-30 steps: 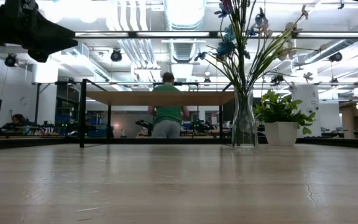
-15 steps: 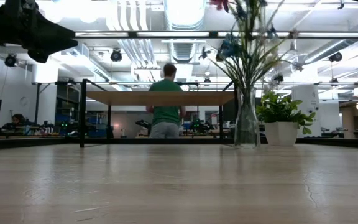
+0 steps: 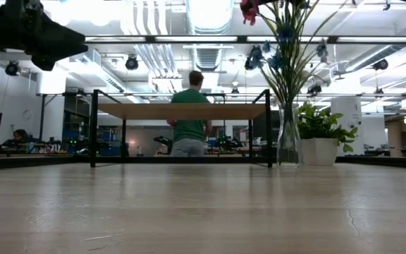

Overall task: Pick and place flowers into a vace then onto a shelf
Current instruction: Adjust the orange flowers on the transparent flower vase

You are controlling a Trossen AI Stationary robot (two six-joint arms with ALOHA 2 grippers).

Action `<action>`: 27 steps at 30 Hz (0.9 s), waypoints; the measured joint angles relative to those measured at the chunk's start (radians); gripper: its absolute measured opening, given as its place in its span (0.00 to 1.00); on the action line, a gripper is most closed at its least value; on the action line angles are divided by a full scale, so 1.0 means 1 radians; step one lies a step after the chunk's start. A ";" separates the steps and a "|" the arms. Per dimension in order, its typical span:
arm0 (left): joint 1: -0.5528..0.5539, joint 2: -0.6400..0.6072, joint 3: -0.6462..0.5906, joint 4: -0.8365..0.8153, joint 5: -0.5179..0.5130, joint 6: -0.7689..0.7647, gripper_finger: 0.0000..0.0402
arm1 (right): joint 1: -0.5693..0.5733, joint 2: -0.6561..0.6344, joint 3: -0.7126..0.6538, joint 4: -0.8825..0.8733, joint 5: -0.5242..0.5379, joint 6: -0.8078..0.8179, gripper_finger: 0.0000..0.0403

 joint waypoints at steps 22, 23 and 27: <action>0.000 0.000 0.004 -0.004 0.000 0.000 0.44 | -0.051 -0.193 -0.050 0.003 -0.026 0.171 0.82; 0.000 0.000 0.004 -0.005 0.000 0.001 0.44 | -0.051 -0.195 -0.045 0.001 -0.030 0.165 0.82; 0.000 0.000 0.004 -0.005 0.000 0.001 0.44 | -0.051 -0.195 -0.001 0.001 -0.034 0.163 0.82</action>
